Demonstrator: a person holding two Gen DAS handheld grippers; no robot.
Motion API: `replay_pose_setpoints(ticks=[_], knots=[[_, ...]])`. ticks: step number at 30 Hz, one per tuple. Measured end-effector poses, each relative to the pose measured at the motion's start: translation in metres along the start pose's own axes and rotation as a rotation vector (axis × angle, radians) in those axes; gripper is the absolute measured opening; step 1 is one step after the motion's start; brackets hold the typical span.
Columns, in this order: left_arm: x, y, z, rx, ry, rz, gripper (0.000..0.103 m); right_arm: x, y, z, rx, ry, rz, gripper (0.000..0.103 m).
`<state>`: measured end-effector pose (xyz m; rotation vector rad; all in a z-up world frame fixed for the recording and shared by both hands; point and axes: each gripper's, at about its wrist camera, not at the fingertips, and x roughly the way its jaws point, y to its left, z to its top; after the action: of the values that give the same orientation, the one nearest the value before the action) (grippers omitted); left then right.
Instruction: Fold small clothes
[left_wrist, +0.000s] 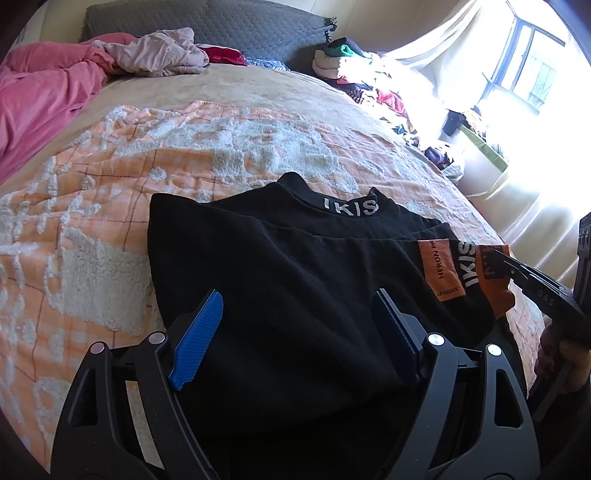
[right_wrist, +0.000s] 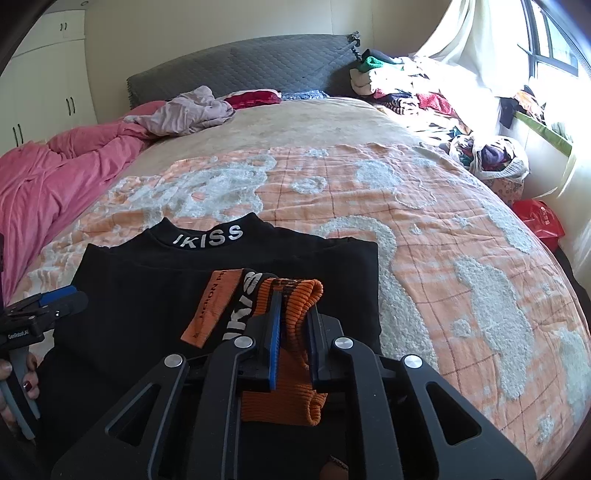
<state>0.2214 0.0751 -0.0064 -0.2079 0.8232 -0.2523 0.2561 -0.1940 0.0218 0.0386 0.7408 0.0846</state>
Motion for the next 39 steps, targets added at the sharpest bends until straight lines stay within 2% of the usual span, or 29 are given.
replay_pose_setpoints(ticks=[5, 12, 19, 22, 24, 26, 29, 39], knots=[[0.002, 0.001, -0.001, -0.001, 0.017, 0.007, 0.075, -0.008, -0.003, 0.002, 0.007, -0.017, -0.033, 0.025], [0.014, 0.001, -0.007, 0.010, 0.085, 0.038, 0.075, -0.009, 0.028, 0.000, -0.072, 0.004, 0.034, 0.036], [0.019, 0.000, -0.012, 0.041, 0.120, 0.053, 0.075, 0.011, 0.069, -0.011, -0.120, 0.102, 0.124, 0.045], [0.019, 0.002, -0.012, 0.039, 0.123, 0.047, 0.075, 0.024, 0.074, -0.016, -0.128, 0.168, 0.101, 0.051], [0.020, 0.002, -0.012, 0.035, 0.126, 0.044, 0.075, 0.038, 0.070, -0.023, -0.126, 0.231, 0.059, 0.051], [0.020, 0.002, -0.012, 0.034, 0.127, 0.041, 0.075, 0.045, 0.058, -0.030, -0.087, 0.252, 0.087, 0.049], [0.021, 0.001, -0.013, 0.042, 0.127, 0.047, 0.075, 0.044, 0.050, -0.033, -0.041, 0.240, 0.119, 0.049], [0.017, 0.000, -0.011, 0.023, 0.115, 0.046, 0.076, 0.021, 0.050, -0.034, -0.023, 0.176, 0.127, 0.052]])
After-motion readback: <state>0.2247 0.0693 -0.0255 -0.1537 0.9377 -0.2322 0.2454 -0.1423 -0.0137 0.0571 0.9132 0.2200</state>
